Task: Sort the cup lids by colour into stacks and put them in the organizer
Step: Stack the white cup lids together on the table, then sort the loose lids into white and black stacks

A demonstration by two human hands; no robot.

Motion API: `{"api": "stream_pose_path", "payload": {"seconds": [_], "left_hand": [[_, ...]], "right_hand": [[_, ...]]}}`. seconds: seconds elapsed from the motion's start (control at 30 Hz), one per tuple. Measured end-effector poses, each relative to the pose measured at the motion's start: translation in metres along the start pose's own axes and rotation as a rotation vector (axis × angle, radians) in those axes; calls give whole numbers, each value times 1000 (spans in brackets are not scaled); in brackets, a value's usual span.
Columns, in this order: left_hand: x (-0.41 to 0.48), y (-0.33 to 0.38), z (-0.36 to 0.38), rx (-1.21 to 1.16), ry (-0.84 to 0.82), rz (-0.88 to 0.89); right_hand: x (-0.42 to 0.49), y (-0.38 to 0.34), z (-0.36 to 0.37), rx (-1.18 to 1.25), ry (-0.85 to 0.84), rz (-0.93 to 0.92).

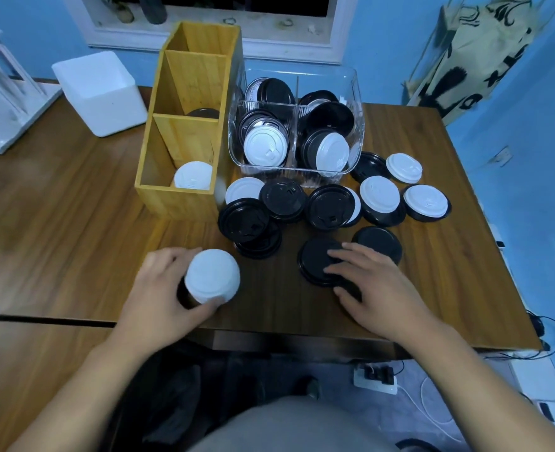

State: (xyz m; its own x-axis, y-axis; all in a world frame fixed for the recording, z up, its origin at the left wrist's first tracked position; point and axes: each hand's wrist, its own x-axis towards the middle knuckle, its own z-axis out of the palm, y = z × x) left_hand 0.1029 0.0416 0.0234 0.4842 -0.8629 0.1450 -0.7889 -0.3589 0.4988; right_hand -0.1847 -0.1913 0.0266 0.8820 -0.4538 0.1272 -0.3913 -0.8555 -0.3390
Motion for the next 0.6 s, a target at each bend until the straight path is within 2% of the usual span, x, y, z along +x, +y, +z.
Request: {"api": "stream_pose_path", "payload": {"seconds": [0.1,0.2,0.27,0.37,0.43,0.5,0.6], "left_hand": [[5,-11,-10,23,-21,-2],[7,-9,-17,89,-3,-1],[6,3,-21,88,83,27],[5,42,-15,-17,160,200],[11,69,3,-48,53,355],[22,87,30,-40,-108,472],[50,103,64,-6,-279,550]], "right_hand": [[-6,4,-4,116,97,26],[-11,16,-15,129,246,242],[-12,24,-19,100,232,397],[-15,31,-16,34,87,396],[-20,29,-15,3,21,384],[-27,23,-15,-12,24,390],[-39,11,-15,-39,48,413]]}}
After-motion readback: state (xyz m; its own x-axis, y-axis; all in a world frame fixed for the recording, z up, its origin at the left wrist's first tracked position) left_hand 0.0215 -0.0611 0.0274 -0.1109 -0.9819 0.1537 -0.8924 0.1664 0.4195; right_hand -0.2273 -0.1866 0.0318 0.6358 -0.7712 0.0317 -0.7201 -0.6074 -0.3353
